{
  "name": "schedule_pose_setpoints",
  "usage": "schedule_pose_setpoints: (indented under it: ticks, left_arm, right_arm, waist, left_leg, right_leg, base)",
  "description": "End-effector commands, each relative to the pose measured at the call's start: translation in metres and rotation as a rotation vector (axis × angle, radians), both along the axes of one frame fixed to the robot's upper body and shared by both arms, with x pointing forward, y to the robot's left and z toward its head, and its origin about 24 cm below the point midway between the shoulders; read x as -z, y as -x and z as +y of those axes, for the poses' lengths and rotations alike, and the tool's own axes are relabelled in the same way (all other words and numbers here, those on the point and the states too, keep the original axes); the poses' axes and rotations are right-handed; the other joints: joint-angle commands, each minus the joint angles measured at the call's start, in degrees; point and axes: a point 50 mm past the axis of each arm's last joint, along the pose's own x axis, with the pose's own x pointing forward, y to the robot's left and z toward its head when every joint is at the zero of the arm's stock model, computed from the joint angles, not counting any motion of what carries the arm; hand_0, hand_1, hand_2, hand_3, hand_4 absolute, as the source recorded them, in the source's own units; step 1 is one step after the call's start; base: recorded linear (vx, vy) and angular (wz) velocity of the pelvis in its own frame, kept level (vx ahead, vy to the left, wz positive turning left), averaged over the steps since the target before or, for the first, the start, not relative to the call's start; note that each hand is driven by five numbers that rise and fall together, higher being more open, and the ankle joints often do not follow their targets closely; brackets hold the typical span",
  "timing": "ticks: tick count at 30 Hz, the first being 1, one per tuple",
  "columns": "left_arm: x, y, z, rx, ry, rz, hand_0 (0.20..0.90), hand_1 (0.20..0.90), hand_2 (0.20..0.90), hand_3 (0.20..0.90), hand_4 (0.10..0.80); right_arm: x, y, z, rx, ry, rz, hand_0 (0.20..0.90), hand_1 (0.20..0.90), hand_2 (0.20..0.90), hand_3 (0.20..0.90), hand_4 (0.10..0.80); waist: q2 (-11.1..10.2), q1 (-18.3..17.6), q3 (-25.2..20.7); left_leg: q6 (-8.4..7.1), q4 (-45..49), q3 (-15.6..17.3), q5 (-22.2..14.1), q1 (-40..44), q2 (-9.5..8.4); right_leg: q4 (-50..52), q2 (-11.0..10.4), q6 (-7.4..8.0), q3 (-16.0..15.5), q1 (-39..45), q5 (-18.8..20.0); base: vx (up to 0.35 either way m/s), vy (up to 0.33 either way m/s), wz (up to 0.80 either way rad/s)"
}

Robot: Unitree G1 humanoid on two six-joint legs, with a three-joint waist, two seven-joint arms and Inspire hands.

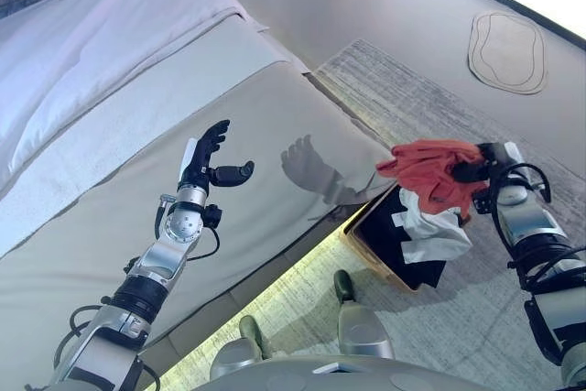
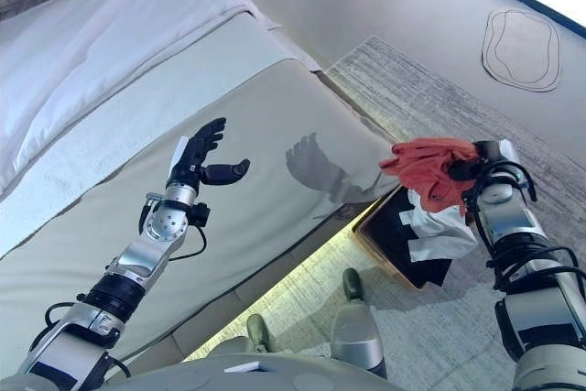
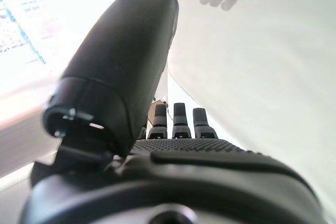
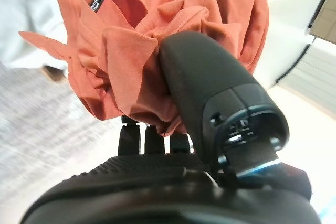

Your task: Pick up the clothes from the bed and place them into the basket

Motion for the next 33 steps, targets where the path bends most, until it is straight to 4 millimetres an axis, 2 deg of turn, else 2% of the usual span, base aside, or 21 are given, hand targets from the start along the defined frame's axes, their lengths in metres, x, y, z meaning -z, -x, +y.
schedule_pose_setpoints:
  ticks: [1,10,16,17,18,23,33]
  left_arm:
    - [-0.022,-0.007,-0.01,0.07,-0.036,-0.13,0.9,0.9,0.9,0.9,0.8]
    - [-0.02,-0.005,-0.011,0.098,-0.028,-0.122,0.9,0.9,0.9,0.9,0.8]
    - [-0.02,-0.005,-0.013,0.123,-0.023,-0.118,0.9,0.9,0.9,0.9,0.8]
    - [-0.02,-0.005,-0.014,0.124,-0.021,-0.12,0.9,0.9,0.9,0.9,0.8]
    - [-0.021,-0.006,-0.014,0.124,-0.018,-0.123,0.9,0.9,0.9,0.9,0.8]
    - [-0.018,-0.005,-0.015,0.122,-0.011,-0.119,0.9,0.9,0.9,0.9,0.8]
    - [-0.014,-0.002,-0.007,0.096,-0.024,-0.097,0.9,0.9,0.9,0.9,0.8]
  right_arm:
    - [-0.04,-0.016,-0.011,0.019,0.143,-0.13,0.3,0.3,0.3,0.2,0.1]
    - [-0.013,0.001,-0.026,0.13,0.111,-0.028,0.3,0.3,0.3,0.2,0.1]
    - [-0.008,0.004,-0.028,0.125,0.097,-0.021,0.3,0.3,0.3,0.2,0.1]
    - [-0.008,0.003,-0.027,0.118,0.103,-0.02,0.387,0.387,0.387,0.302,0.202]
    - [-0.009,0.003,-0.028,0.112,0.116,-0.026,0.9,0.9,0.9,0.9,0.8]
    - [-0.005,0.004,-0.026,0.103,0.133,-0.014,0.9,0.9,0.9,0.9,0.8]
    - [0.011,0.019,-0.032,0.179,0.15,0.069,0.9,0.9,0.9,0.9,0.8]
  waist:
    - [-0.71,1.44,-3.83]
    - [2.04,1.86,-2.84]
    - [3.22,1.93,-2.61]
    - [3.35,1.89,-2.57]
    - [3.52,1.83,-2.49]
    - [3.9,1.84,-2.59]
    - [3.38,2.41,-3.36]
  left_leg:
    - [-0.03,0.4,-2.08,-5.44,2.12,2.89]
    - [-0.24,0.38,-2.21,-5.33,2.03,2.65]
    - [-0.36,0.38,-2.21,-5.11,1.78,2.57]
    - [-0.38,0.38,-2.17,-5.08,1.71,2.53]
    - [-0.36,0.38,-2.1,-5.03,1.68,2.5]
    - [-0.29,0.38,-2.02,-4.93,1.67,2.34]
    - [-0.25,0.38,-2.17,-4.84,1.79,2.68]
  right_leg:
    - [1.25,-1.8,1.57,-0.65,-3.33,0.07]
    - [0.87,-2.31,1.36,-0.83,-2.86,-0.39]
    - [0.81,-2.52,1.3,-0.88,-2.96,-0.5]
    - [0.8,-2.58,1.34,-0.9,-3.0,-0.51]
    - [0.74,-2.62,1.35,-0.85,-2.96,-0.51]
    - [0.49,-2.52,1.2,-0.77,-2.58,-0.6]
    - [0.27,-2.28,1.12,-1.11,-1.88,-0.72]
  base:
    - [0.0,0.0,0.0]
    - [0.0,0.0,0.0]
    - [0.0,0.0,0.0]
    - [0.0,0.0,0.0]
    - [0.0,0.0,0.0]
    - [0.0,0.0,0.0]
    - [0.0,0.0,0.0]
